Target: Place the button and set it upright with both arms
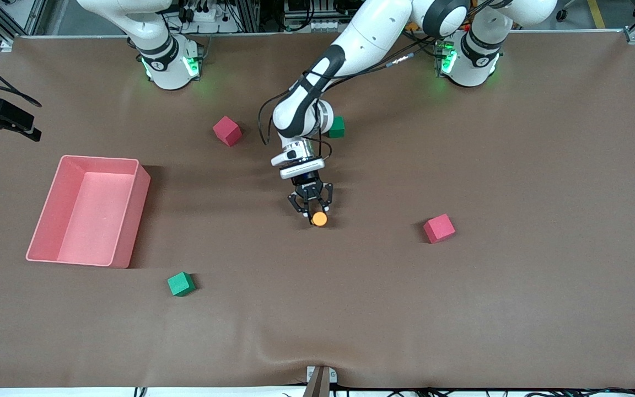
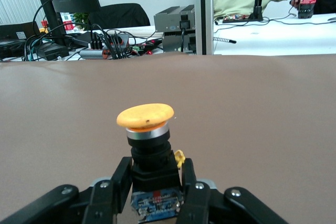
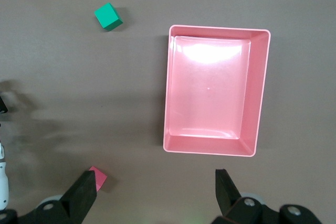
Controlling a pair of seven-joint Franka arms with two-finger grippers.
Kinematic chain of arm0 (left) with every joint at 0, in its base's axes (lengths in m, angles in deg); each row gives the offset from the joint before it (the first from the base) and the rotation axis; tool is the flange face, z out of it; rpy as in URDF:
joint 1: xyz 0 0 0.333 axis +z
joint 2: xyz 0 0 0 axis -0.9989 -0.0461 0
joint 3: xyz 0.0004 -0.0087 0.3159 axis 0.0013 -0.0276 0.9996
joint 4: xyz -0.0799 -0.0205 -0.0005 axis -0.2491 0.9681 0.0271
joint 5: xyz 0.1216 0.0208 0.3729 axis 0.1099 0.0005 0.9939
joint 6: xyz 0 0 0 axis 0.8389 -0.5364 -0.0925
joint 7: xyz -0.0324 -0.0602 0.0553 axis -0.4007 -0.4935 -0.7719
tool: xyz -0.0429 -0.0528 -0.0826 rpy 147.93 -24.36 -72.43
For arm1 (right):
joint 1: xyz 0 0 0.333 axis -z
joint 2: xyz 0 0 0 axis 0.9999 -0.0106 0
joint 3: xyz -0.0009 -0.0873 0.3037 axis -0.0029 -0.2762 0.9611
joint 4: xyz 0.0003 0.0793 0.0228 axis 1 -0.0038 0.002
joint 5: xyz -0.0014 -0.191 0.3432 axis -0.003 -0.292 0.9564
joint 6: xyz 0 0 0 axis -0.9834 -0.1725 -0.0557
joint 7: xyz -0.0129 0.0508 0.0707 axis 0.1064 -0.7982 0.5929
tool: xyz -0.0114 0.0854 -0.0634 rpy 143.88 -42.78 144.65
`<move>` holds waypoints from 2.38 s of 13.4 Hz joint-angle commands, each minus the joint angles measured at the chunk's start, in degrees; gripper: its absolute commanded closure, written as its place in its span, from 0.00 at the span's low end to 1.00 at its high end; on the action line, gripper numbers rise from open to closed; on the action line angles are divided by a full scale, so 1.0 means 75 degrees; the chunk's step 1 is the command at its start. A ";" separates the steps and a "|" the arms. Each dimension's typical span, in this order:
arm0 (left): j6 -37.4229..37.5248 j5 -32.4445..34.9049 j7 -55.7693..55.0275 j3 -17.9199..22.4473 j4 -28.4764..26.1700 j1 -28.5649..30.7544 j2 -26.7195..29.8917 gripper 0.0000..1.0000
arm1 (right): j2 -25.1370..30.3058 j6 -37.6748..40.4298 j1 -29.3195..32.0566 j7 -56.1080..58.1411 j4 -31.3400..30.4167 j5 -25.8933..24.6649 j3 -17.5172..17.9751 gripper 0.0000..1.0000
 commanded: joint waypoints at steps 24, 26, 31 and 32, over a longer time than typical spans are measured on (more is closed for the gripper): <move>0.0851 -0.0602 0.0002 -0.0554 -0.0545 -0.0252 0.0558 0.00 | 0.0049 -0.0034 -0.0059 0.0014 -0.0081 0.0071 -0.0010 0.00; 0.0851 -0.0777 0.0013 -0.0718 -0.1061 -0.0240 0.0979 0.00 | 0.0037 -0.0034 -0.0059 0.0014 -0.0081 0.0071 -0.0010 0.00; 0.0782 -0.1925 0.1522 -0.0836 -0.1204 0.0028 0.2011 0.00 | 0.0037 -0.0034 -0.0094 0.0014 -0.0081 0.0071 -0.0010 0.00; 0.0746 -0.2275 0.2117 -0.0894 -0.1146 0.0192 0.2256 0.00 | 0.0026 -0.0034 -0.0118 0.0014 -0.0081 0.0071 -0.0010 0.00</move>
